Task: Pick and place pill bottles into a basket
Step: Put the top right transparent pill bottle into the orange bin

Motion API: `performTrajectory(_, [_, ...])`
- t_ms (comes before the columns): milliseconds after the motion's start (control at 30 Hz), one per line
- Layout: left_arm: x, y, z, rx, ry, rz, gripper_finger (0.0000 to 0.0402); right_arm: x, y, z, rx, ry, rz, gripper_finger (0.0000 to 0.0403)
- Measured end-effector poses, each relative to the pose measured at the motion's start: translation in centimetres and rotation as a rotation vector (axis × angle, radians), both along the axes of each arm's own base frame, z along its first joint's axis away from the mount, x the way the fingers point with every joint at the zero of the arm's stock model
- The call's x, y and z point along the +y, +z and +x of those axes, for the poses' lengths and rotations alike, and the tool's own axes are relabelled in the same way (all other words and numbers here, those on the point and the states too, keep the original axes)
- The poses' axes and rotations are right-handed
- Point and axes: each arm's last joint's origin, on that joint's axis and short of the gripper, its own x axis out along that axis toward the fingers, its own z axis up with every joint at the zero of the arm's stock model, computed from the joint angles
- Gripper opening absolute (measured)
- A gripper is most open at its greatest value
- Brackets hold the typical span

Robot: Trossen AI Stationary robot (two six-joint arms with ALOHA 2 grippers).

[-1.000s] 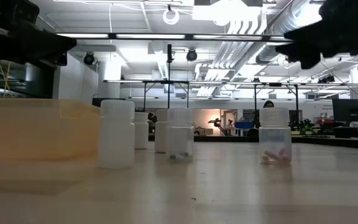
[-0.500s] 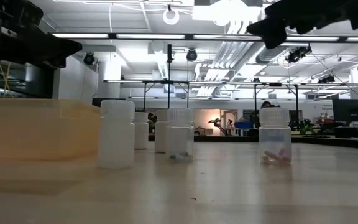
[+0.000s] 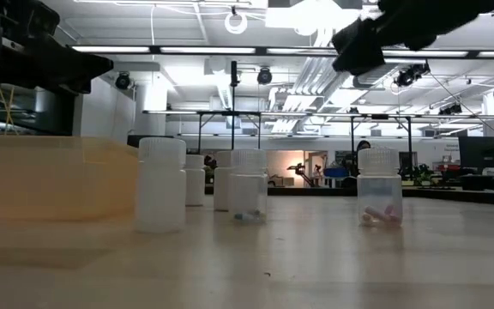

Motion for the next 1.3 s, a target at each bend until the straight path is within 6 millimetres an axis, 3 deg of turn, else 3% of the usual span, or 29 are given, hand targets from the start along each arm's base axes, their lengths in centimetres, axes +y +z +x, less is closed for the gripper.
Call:
performTrajectory(433, [0.0, 0.0, 0.0, 0.005, 0.001, 0.000, 0.0072, 1.6, -5.1, 1.6, 0.183, -0.018, -0.037, 0.0264])
performTrajectory(1000, [0.0, -0.1, 0.0, 0.005, 0.004, 0.001, 0.0072, 1.6, -6.8, 2.2, 0.223, -0.069, -0.060, 0.0259])
performTrajectory(1300, [0.0, -0.1, 0.0, 0.007, 0.011, 0.001, 0.0072, 1.7, -6.9, 2.0, 0.254, -0.048, -0.052, 0.0191])
